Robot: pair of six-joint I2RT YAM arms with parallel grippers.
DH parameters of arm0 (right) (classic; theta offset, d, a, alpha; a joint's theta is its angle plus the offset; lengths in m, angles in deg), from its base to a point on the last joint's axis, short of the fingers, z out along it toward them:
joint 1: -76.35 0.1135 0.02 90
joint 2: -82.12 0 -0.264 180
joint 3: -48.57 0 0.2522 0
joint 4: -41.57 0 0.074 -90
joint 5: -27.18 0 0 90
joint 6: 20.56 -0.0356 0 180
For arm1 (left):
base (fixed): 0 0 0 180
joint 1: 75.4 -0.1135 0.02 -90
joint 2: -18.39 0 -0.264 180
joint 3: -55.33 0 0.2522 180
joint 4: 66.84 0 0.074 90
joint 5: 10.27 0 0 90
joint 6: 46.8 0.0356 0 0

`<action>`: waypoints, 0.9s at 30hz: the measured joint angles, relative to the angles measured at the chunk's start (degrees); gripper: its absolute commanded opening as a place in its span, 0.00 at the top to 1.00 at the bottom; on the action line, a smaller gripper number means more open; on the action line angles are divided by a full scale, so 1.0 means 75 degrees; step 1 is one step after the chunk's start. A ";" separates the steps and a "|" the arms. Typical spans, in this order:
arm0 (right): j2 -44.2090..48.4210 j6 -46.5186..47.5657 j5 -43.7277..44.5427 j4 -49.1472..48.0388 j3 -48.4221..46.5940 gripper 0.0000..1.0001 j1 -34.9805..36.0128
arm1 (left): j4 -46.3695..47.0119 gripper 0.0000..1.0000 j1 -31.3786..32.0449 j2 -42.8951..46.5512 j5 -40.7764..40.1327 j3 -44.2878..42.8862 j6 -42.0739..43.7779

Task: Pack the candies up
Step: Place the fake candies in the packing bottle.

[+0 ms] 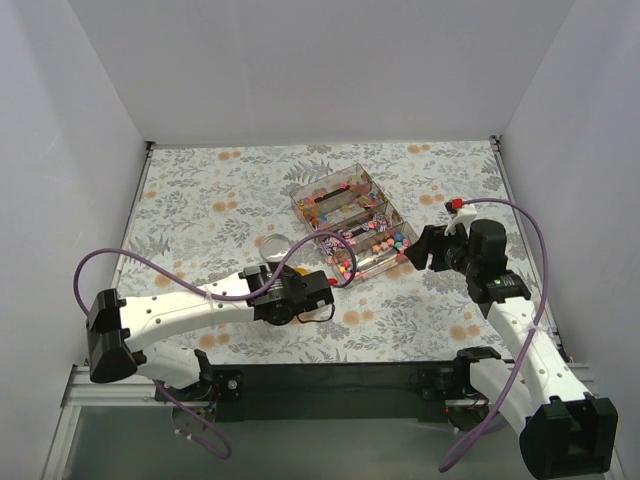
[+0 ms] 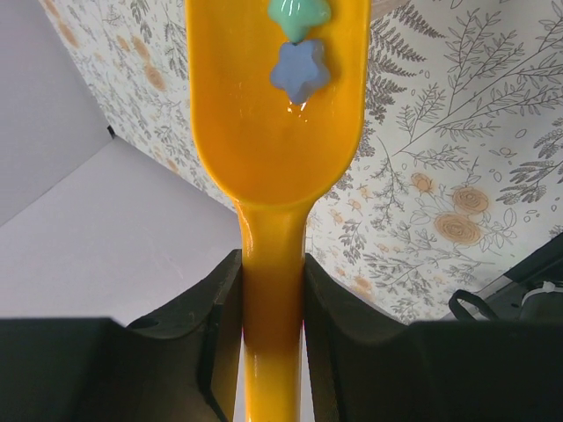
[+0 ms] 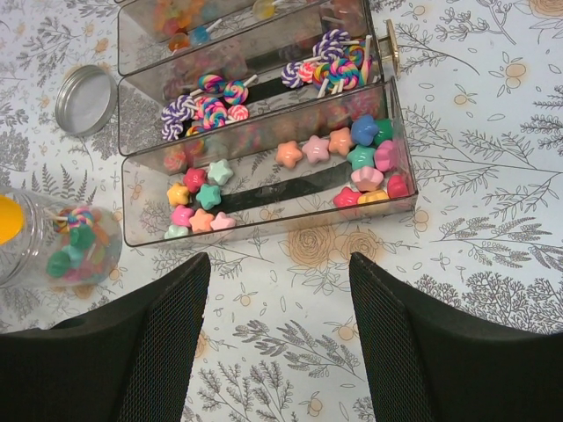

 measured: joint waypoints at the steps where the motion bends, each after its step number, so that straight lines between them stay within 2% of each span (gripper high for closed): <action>1: 0.0000 -0.0015 0.0000 -0.0009 0.0012 0.29 0.0000 | 0.0000 1.00 0.0035 -0.0026 -0.0067 0.0000 0.0012; 17: 0.0038 -0.0073 0.0003 -0.0076 0.0032 0.29 0.0000 | 0.0003 1.00 0.0755 -0.0475 -0.0807 0.0055 0.0361; 27: 0.0041 -0.0093 -0.0038 -0.0093 0.0055 0.29 0.0000 | 0.0023 1.00 0.0813 -0.0356 -0.0895 0.0251 0.0306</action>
